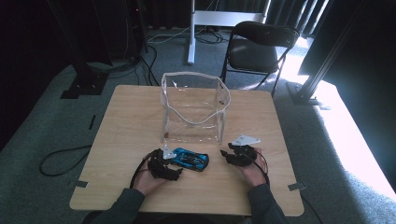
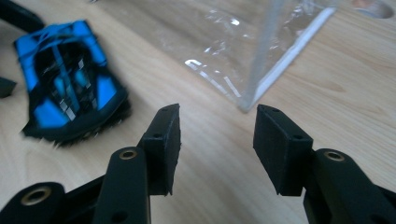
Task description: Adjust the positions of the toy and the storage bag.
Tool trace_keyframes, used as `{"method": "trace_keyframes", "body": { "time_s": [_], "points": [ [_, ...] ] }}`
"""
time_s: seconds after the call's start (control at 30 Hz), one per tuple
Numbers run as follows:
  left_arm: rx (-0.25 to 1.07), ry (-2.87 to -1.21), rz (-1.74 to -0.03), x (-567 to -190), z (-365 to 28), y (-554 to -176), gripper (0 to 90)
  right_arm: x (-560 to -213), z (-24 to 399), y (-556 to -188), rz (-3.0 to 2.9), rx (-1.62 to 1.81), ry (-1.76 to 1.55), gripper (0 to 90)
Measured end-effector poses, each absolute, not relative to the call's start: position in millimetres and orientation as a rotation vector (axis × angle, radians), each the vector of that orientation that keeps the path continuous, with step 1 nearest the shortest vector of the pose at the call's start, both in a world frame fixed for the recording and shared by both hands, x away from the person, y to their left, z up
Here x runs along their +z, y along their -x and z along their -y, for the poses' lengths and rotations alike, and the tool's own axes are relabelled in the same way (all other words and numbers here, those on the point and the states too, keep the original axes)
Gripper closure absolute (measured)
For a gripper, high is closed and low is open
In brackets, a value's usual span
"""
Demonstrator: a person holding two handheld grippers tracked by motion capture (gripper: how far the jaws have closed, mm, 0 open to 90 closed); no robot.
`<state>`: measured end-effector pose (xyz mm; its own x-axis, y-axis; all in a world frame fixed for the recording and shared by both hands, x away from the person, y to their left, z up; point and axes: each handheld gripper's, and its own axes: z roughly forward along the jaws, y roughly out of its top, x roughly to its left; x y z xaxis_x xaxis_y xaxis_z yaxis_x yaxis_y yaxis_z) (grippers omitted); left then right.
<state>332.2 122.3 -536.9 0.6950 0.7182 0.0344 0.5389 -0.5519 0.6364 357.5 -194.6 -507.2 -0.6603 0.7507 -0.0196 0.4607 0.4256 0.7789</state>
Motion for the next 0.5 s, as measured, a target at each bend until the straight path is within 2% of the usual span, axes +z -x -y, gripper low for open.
{"method": "trace_keyframes", "body": {
  "time_s": [0.5],
  "points": [
    [0.363, -2.292, -0.952, -537.8, -120.1, -330.1, 15.6, -519.2, 175.9, -341.5, -2.475, 1.147, -0.932, 48.4]
  ]
}}
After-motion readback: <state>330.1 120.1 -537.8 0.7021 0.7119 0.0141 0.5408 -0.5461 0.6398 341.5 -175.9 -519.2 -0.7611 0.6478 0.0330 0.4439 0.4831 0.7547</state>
